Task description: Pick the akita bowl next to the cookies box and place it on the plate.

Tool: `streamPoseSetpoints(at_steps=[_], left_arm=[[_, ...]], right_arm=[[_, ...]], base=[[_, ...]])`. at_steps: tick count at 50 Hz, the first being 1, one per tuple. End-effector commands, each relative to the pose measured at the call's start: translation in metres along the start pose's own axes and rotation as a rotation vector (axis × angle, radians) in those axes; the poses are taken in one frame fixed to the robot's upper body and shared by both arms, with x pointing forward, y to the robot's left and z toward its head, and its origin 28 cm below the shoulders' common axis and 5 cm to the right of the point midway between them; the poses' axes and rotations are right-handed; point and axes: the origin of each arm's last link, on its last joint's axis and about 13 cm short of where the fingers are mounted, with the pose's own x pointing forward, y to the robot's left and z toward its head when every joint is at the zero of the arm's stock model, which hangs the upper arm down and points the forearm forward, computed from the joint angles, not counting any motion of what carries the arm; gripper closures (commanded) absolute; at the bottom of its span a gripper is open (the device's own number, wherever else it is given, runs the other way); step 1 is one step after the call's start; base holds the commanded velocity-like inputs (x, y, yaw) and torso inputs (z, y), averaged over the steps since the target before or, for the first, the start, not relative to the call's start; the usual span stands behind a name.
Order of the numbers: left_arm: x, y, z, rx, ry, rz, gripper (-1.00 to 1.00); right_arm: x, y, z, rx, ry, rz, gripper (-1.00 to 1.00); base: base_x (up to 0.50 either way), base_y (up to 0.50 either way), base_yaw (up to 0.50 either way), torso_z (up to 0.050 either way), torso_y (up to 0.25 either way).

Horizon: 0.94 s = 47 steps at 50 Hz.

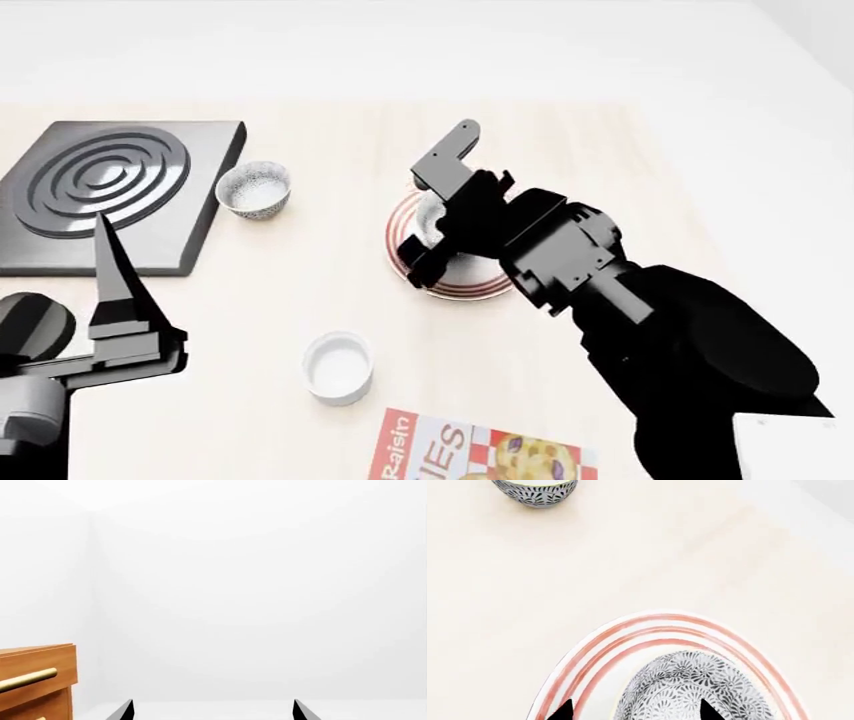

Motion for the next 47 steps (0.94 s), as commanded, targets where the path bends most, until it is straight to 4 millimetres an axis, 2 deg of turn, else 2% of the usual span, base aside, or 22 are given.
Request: streamPoseSetpoints(at_steps=[1, 8, 9, 10, 11, 12, 13, 16, 17, 18, 22, 23, 25, 26, 30, 31, 34, 35, 41, 47], left_arm=[[0.000, 0.000, -0.001, 0.000, 0.001, -0.003, -1.00], [0.000, 0.000, 0.000, 0.001, 0.000, -0.002, -1.00], [0.000, 0.000, 0.001, 0.001, -0.001, -0.002, -1.00], [0.000, 0.000, 0.001, 0.001, -0.001, -0.002, -1.00], [0.000, 0.000, 0.001, 0.000, -0.001, -0.002, -1.00], [0.000, 0.000, 0.001, 0.000, 0.000, -0.002, -1.00], [0.000, 0.000, 0.000, 0.001, 0.000, -0.003, -1.00], [0.000, 0.000, 0.000, 0.002, -0.001, -0.002, -1.00], [0.000, 0.001, 0.000, 0.001, -0.002, -0.001, -1.00], [0.000, 0.001, 0.001, 0.001, -0.002, -0.001, -1.00], [0.000, 0.001, 0.001, 0.003, -0.003, -0.001, -1.00], [0.000, 0.001, 0.001, 0.004, -0.004, 0.000, -1.00], [0.000, 0.001, 0.001, 0.004, -0.004, 0.001, -1.00], [0.000, 0.001, 0.001, 0.004, -0.005, 0.001, -1.00], [0.000, 0.002, 0.002, 0.006, -0.008, 0.002, -1.00], [0.000, 0.002, 0.002, 0.006, -0.008, 0.003, -1.00], [0.000, 0.001, 0.002, 0.008, -0.009, 0.002, -1.00], [0.000, 0.001, 0.003, 0.008, -0.010, 0.001, -1.00], [0.000, 0.001, 0.004, 0.010, -0.015, 0.000, -1.00], [0.000, 0.001, 0.006, 0.011, -0.022, -0.004, -1.00]], right_arm=[[-0.025, -0.021, 0.046, -0.021, -0.152, 0.006, -1.00], [-0.070, -0.035, 0.087, 0.047, -0.367, 0.017, -1.00], [-0.083, -0.038, 0.096, 0.049, -0.423, 0.011, -1.00], [-0.083, -0.038, 0.096, 0.049, -0.423, 0.011, -1.00], [-0.099, -0.041, 0.106, 0.071, -0.498, 0.013, -1.00], [-0.105, -0.041, 0.109, 0.084, -0.528, 0.020, -1.00], [-0.126, -0.042, 0.118, 0.084, -0.621, 0.022, -1.00], [-0.154, -0.041, 0.126, 0.089, -0.729, 0.015, -1.00], [-0.169, -0.040, 0.130, 0.087, -0.792, 0.021, -1.00], [-0.193, -0.037, 0.135, 0.080, -0.884, 0.002, -1.00], [-0.242, -0.029, 0.138, 0.042, -1.065, -0.051, -1.00], [-0.270, -0.023, 0.138, 0.038, -1.168, -0.065, -1.00], [-0.297, -0.016, 0.135, 0.028, -1.267, -0.097, -1.00], [-0.322, -0.009, 0.129, 0.005, -1.348, -0.139, -1.00], [-0.366, 0.007, 0.117, -0.015, -1.475, -0.208, -1.00], [-0.384, 0.015, 0.110, -0.038, -1.534, -0.259, -1.00], [-0.410, 0.030, 0.098, -0.065, -1.621, -0.313, -1.00], [-0.424, 0.040, 0.091, -0.108, -1.703, -0.370, -1.00], [-0.470, 0.076, 0.060, -0.177, -1.874, -0.451, -1.00], [-0.490, 0.099, 0.051, -0.207, -1.958, -0.484, -1.00]], base=[[0.00, 0.00, 0.00, 0.000, 0.000], [0.00, 0.00, 0.00, 0.000, 0.000], [0.00, 0.00, 0.00, 0.000, 0.000], [0.00, 0.00, 0.00, 0.000, 0.000], [0.00, 0.00, 0.00, 0.000, 0.000], [0.00, 0.00, 0.00, 0.000, 0.000], [0.00, 0.00, 0.00, 0.000, 0.000], [0.00, 0.00, 0.00, 0.000, 0.000], [0.00, 0.00, 0.00, 0.000, 0.000], [0.00, 0.00, 0.00, 0.000, 0.000], [0.00, 0.00, 0.00, 0.000, 0.000], [0.00, 0.00, 0.00, 0.000, 0.000], [0.00, 0.00, 0.00, 0.000, 0.000], [0.00, 0.00, 0.00, 0.000, 0.000], [0.00, 0.00, 0.00, 0.000, 0.000], [0.00, 0.00, 0.00, 0.000, 0.000], [0.00, 0.00, 0.00, 0.000, 0.000], [0.00, 0.00, 0.00, 0.000, 0.000], [0.00, 0.00, 0.00, 0.000, 0.000], [0.00, 0.00, 0.00, 0.000, 0.000]])
